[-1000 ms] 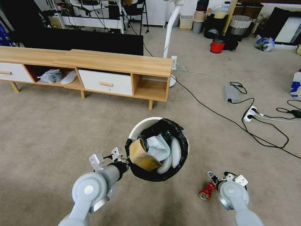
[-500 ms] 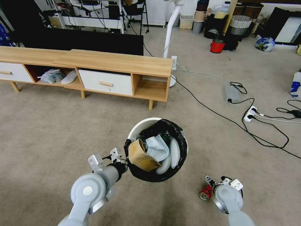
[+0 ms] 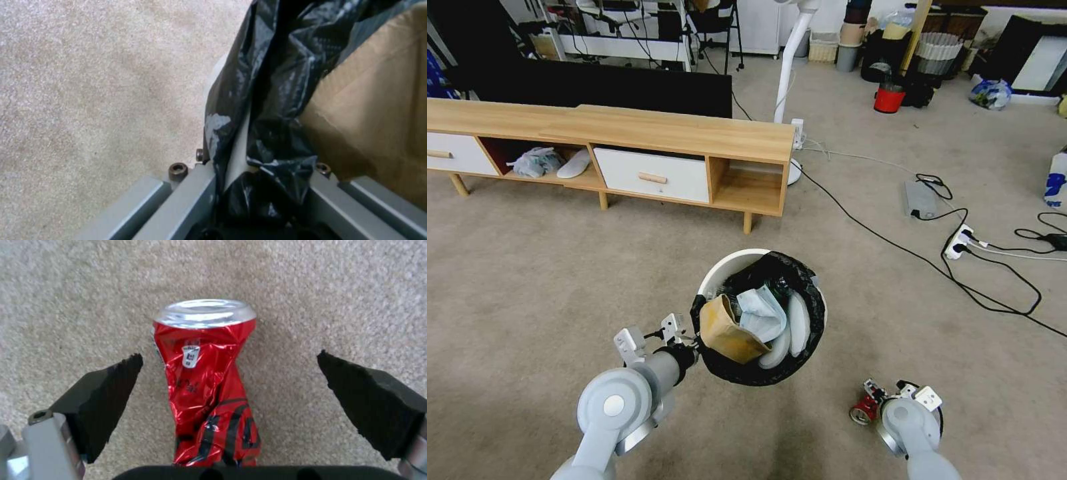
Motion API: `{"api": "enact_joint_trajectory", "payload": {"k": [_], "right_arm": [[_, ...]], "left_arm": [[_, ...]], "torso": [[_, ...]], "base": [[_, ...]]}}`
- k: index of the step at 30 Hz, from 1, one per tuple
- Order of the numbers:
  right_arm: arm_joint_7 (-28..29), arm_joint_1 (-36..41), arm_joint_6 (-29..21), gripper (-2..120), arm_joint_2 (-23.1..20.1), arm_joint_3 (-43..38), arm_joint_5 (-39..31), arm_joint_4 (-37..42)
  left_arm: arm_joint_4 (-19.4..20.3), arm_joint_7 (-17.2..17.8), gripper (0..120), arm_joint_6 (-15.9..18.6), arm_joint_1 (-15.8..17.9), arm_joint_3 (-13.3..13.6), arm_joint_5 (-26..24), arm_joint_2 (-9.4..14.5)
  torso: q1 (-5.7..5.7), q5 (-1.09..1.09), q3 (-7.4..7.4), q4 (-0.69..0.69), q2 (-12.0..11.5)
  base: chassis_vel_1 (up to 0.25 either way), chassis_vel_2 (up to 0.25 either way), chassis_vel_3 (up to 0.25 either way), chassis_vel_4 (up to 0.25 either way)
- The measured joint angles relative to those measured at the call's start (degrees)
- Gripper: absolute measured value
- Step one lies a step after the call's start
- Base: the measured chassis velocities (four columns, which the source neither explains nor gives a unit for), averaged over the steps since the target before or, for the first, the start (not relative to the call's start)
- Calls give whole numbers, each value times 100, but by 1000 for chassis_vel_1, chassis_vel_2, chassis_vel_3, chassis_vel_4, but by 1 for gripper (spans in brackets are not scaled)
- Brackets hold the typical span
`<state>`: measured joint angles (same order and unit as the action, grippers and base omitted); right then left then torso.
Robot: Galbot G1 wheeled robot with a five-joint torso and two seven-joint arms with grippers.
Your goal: Pick up the trash bin and place the garbage on the floor into it.
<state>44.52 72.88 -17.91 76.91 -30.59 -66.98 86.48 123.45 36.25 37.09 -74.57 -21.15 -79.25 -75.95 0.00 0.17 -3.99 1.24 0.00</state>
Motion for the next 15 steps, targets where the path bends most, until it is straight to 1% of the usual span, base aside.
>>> {"api": "enact_joint_trajectory", "payload": {"k": [15], "right_arm": [[-124, -111, 0, 100, 112, 63, 310, -314]], "left_arm": [[-50, -24, 0, -12, 11, -21, -3, -11]], "torso": [[0, 0, 0, 0, 0]], "base": [[0, 0, 0, 0]]}}
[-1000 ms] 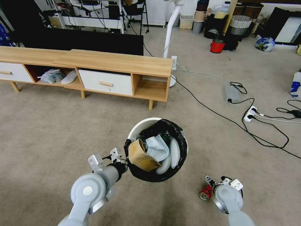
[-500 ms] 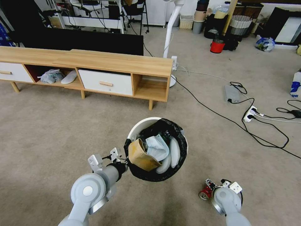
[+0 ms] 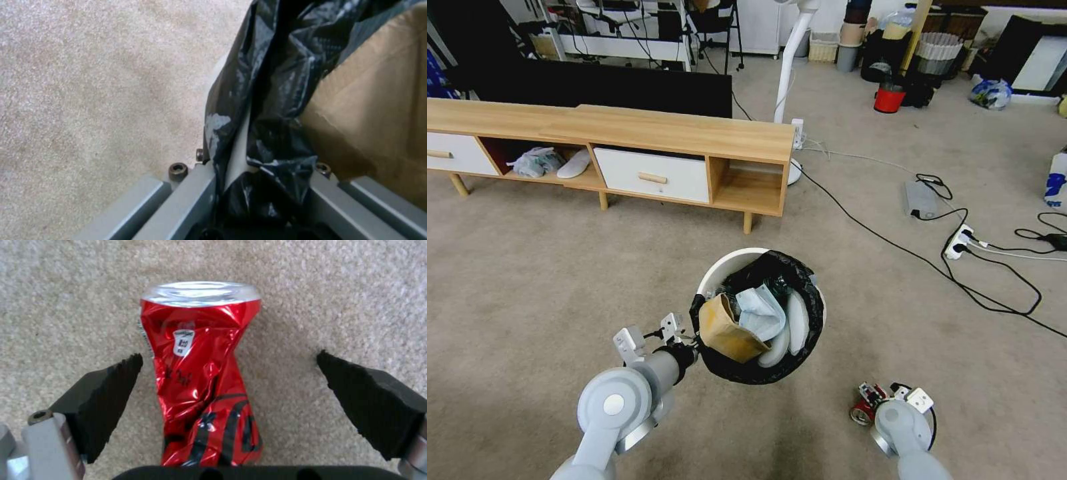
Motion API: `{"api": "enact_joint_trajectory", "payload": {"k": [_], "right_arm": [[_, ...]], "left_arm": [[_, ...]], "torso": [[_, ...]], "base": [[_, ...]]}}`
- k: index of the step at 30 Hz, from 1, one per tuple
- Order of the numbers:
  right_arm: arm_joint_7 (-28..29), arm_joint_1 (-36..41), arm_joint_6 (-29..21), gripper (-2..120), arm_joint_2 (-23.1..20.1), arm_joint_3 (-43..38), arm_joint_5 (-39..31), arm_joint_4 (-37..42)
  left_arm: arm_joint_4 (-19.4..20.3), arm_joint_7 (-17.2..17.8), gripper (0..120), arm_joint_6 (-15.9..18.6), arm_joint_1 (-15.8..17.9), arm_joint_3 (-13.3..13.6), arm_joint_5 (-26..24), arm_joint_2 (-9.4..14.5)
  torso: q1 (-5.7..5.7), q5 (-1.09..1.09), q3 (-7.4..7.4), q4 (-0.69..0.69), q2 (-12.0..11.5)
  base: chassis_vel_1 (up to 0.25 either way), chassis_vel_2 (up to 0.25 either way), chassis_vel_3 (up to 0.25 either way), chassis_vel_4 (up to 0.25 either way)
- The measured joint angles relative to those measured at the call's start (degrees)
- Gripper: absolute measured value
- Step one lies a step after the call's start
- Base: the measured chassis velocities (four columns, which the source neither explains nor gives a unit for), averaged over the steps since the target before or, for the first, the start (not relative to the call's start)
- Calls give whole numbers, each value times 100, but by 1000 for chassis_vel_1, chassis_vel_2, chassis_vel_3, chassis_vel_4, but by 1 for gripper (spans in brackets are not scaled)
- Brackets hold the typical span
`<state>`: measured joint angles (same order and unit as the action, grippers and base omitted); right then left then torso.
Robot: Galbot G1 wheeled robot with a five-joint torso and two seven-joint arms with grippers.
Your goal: Pick up the trash bin and place the garbage on the floor into it.
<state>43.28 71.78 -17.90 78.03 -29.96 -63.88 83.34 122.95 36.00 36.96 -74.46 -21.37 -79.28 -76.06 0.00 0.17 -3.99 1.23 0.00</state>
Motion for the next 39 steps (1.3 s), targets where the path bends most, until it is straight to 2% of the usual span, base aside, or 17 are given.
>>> {"api": "enact_joint_trajectory", "payload": {"k": [39], "right_arm": [[-81, 197, 80, 100, -126, -20, 257, 28]], "left_arm": [[-125, -23, 0, -22, 71, 43, 44, -47]], "torso": [[0, 0, 0, -1, 0]], "base": [[0, 0, 0, 0]]}}
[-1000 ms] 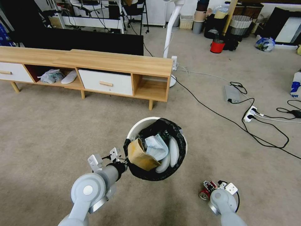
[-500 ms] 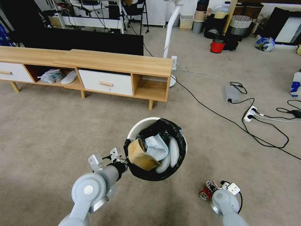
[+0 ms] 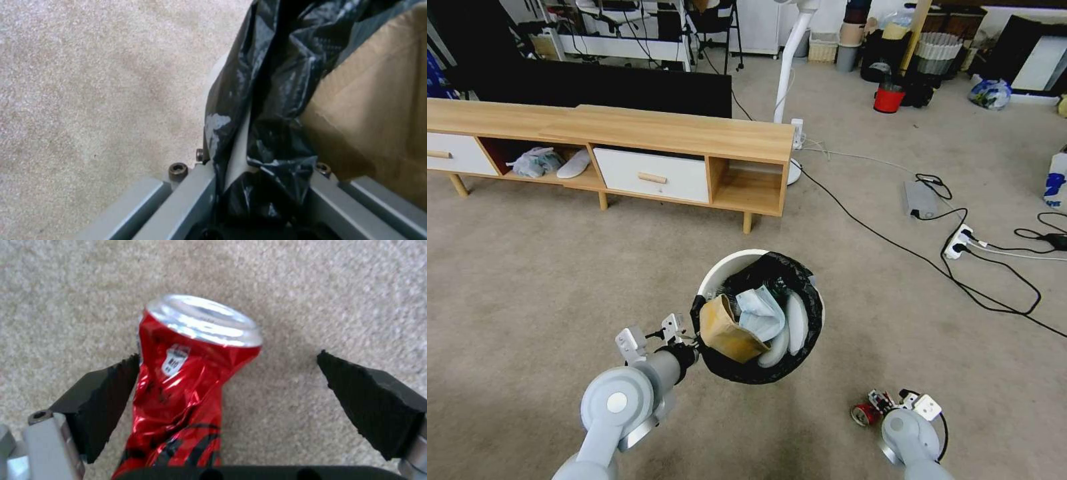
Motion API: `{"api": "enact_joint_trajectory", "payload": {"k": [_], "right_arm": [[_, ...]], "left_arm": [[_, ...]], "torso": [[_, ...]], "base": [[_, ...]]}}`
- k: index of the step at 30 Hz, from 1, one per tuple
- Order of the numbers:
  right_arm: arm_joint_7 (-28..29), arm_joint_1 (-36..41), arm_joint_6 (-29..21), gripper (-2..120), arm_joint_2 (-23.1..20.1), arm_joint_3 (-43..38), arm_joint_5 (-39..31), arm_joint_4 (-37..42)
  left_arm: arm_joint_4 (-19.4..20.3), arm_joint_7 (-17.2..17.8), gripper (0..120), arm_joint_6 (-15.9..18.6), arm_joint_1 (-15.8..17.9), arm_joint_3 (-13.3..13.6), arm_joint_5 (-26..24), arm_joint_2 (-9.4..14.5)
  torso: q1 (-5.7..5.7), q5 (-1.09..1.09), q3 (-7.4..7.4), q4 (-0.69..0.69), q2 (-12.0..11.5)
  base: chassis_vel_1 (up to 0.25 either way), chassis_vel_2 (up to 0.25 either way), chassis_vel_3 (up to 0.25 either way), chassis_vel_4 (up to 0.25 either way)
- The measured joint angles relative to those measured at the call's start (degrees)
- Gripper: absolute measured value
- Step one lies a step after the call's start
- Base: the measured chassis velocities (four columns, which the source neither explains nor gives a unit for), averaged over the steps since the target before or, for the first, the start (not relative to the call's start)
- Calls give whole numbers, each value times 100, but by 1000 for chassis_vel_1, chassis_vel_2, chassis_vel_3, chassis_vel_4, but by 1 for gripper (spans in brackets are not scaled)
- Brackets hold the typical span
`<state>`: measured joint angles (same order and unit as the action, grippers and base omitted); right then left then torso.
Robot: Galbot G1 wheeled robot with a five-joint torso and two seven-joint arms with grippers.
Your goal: Pick up the trash bin and place the garbage on the floor into it.
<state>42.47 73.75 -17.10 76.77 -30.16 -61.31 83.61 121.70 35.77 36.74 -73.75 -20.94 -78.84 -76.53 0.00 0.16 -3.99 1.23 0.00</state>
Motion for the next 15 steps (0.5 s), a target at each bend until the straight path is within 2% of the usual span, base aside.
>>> {"api": "enact_joint_trajectory", "payload": {"k": [7, 8, 10, 12, 13, 15], "right_arm": [[-1, -22, -5, 96, 58, 36, 9, 1], [-1, -21, -5, 88, 73, 41, 20, 5], [0, -21, -5, 88, 77, 43, 23, 8], [4, -8, -5, 76, 87, 41, 33, 30], [4, -8, -5, 76, 87, 41, 33, 30], [6, -2, -4, 65, 85, 42, 35, 39]], "left_arm": [[5, 0, 0, -4, -39, -36, 9, 5], [12, 0, 0, -4, -45, -40, 11, 6], [12, 0, 0, -5, -45, -40, 12, 5], [11, 0, 0, -6, -40, -42, 19, -7], [11, 0, 0, -6, -40, -42, 19, -7], [2, 0, 0, -7, -38, -43, 29, -17]], "torso": [[0, 0, 0, 0, 0], [0, 1, 0, 1, 0], [0, 1, 0, 1, 0], [0, 4, 0, 4, 0], [0, 4, 0, 4, 0], [0, 4, 0, 3, 0]], "base": [[0, 0, 0, 0], [0, 0, 0, 0], [0, 0, 0, 0], [0, 0, 0, 0], [0, 0, 0, 0], [0, 0, 0, 0]]}}
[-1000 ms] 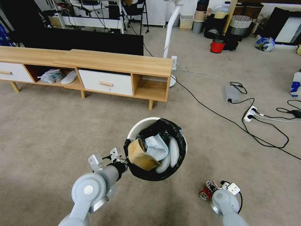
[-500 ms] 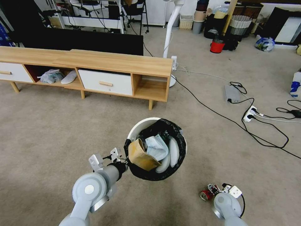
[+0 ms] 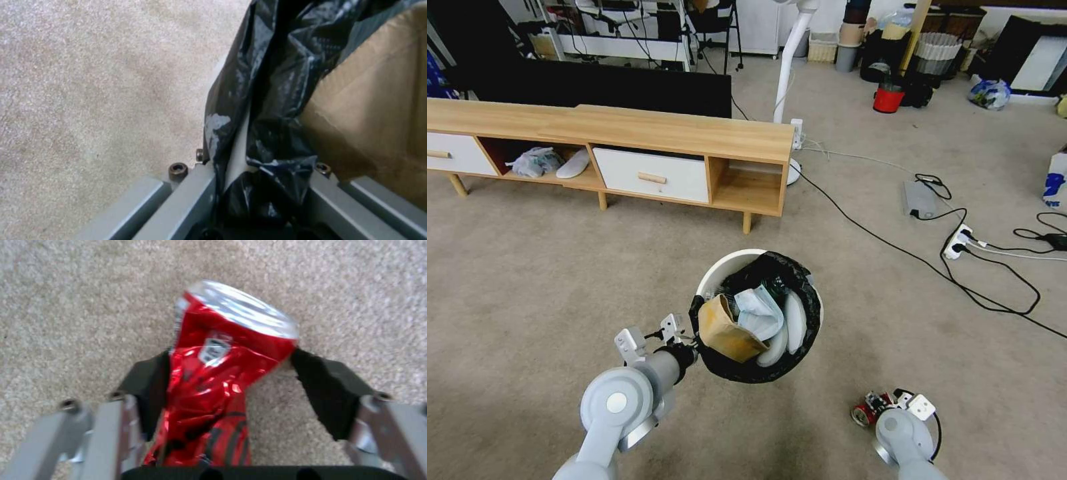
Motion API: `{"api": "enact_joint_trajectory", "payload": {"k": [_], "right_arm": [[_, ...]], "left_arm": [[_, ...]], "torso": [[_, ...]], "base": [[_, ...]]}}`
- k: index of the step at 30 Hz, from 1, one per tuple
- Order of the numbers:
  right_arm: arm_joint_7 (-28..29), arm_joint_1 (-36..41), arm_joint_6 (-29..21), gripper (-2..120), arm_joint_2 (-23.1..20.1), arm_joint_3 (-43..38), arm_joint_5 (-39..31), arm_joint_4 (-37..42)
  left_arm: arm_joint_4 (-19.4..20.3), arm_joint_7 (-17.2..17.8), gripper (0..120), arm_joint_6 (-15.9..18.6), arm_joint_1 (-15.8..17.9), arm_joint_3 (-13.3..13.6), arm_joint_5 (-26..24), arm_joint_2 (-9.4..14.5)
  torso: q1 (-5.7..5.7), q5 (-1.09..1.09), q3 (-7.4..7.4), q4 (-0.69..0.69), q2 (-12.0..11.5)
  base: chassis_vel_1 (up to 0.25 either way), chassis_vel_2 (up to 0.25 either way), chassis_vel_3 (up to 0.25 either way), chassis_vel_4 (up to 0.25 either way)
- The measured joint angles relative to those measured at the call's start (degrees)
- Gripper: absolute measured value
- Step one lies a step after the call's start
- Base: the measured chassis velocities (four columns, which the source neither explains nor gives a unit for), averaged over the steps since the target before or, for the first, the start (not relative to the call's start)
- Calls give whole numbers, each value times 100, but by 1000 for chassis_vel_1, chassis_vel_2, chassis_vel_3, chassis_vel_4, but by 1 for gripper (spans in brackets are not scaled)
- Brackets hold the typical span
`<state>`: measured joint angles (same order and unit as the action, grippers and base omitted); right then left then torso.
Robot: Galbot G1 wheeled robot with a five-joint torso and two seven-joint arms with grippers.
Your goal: Pick up the trash bin and place the garbage on the floor into it.
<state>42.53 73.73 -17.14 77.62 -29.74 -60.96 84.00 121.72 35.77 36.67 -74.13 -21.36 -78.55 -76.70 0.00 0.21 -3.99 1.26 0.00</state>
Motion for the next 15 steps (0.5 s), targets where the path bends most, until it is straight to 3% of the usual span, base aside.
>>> {"api": "enact_joint_trajectory", "payload": {"k": [6, 7, 11, 15], "right_arm": [[3, -2, 1, 47, -15, 1, 1, 3], [-7, -26, 0, 42, -15, 18, -12, 6], [-13, -40, -2, 27, -17, 42, -25, 12], [-19, -45, -3, 26, -12, 47, -26, 8]], "left_arm": [[-11, -6, 0, 0, -2, 3, 11, -12], [-12, -10, 0, 0, -2, 5, 13, -17], [-29, -14, 0, -1, -2, 3, 22, -27], [-41, -17, 0, -1, 10, 3, 22, -38]], "torso": [[0, 0, 0, 2, 0], [0, -8, 0, -7, 0], [0, -7, -1, -7, 0], [0, -6, -1, -3, 0]], "base": [[0, 0, 0, 0], [0, 0, 0, 0], [0, 0, 0, 0], [0, 0, 0, 0]]}}
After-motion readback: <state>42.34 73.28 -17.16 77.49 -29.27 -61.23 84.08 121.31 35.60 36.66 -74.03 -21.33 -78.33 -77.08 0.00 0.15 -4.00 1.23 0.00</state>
